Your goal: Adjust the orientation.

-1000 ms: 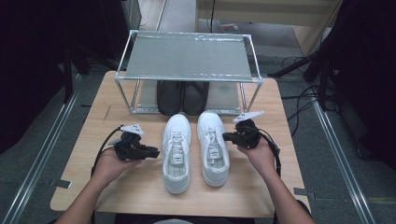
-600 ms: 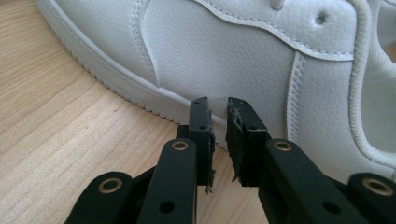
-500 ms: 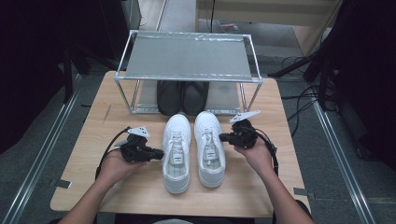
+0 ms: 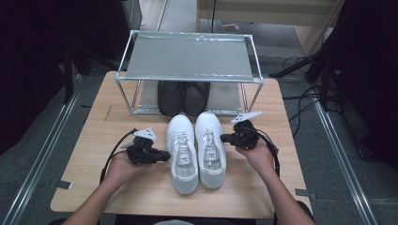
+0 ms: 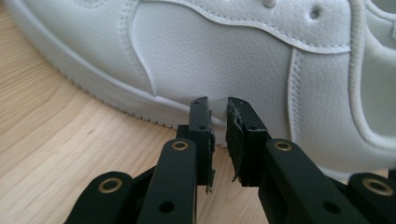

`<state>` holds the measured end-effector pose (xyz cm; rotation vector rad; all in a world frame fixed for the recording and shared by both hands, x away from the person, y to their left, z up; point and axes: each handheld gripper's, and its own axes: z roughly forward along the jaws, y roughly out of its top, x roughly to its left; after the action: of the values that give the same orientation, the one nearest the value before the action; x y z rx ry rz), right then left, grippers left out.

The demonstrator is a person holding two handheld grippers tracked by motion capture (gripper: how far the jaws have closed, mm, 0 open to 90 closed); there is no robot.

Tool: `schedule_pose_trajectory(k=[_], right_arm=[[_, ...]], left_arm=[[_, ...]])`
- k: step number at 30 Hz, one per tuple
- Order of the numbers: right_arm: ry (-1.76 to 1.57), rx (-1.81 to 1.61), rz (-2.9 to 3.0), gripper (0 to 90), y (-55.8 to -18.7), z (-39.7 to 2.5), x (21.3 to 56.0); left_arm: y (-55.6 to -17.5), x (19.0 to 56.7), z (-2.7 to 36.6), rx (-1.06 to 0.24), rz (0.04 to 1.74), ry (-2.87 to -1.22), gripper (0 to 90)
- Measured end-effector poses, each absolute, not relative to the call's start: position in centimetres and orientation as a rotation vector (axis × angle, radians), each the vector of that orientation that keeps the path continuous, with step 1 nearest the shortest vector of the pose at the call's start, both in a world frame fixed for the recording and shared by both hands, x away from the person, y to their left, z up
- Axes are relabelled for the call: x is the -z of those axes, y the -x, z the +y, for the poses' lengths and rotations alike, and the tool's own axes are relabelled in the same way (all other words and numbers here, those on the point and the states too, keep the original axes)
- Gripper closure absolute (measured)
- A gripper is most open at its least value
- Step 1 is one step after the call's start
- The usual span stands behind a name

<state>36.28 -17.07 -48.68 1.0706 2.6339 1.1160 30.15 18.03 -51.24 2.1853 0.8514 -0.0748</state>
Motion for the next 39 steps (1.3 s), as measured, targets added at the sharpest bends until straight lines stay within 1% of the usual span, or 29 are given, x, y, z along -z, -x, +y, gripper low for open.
schedule_pose_trajectory(k=[4, 5, 10, 23, 30, 32, 34, 39], right_arm=[[-1.1, -1.136, 2.633, 90.0, -36.3, -17.2, 48.8], [-1.107, -1.139, 2.633, 90.0, -36.4, -17.2, 48.8], [-1.113, -1.131, 2.628, 90.0, -36.3, -17.2, 48.7], [-1.185, -1.13, 2.564, 90.0, -36.3, -18.7, 48.7], [-1.249, -1.168, 2.512, 89.8, -36.4, -19.5, 48.8], [-1.256, -1.174, 2.501, 88.3, -36.4, -19.6, 48.8], [-1.265, -1.177, 2.498, 86.8, -36.4, -19.8, 48.7], [-1.265, -1.224, 2.475, 82.5, -36.0, -20.0, 48.1]], left_arm=[[-30.0, 51.3, 17.8, 0.094, 0.848, -2.165, 89.7], [-29.9, 51.3, 17.7, 0.088, 0.85, -2.168, 90.0], [-29.8, 51.4, 17.4, 0.125, 0.852, -2.159, 90.0], [-28.3, 51.6, 13.9, 0.158, 0.692, -2.211, 90.0], [-28.2, 51.7, 13.0, 0.194, 0.67, -2.205, 90.0], [-28.3, 51.6, 13.2, 0.223, 0.673, -2.203, 88.7], [-28.1, 51.4, 13.3, 0.218, 0.663, -2.218, 85.5], [-27.8, 50.7, 13.9, 0.207, 0.656, -2.241, 82.0]])
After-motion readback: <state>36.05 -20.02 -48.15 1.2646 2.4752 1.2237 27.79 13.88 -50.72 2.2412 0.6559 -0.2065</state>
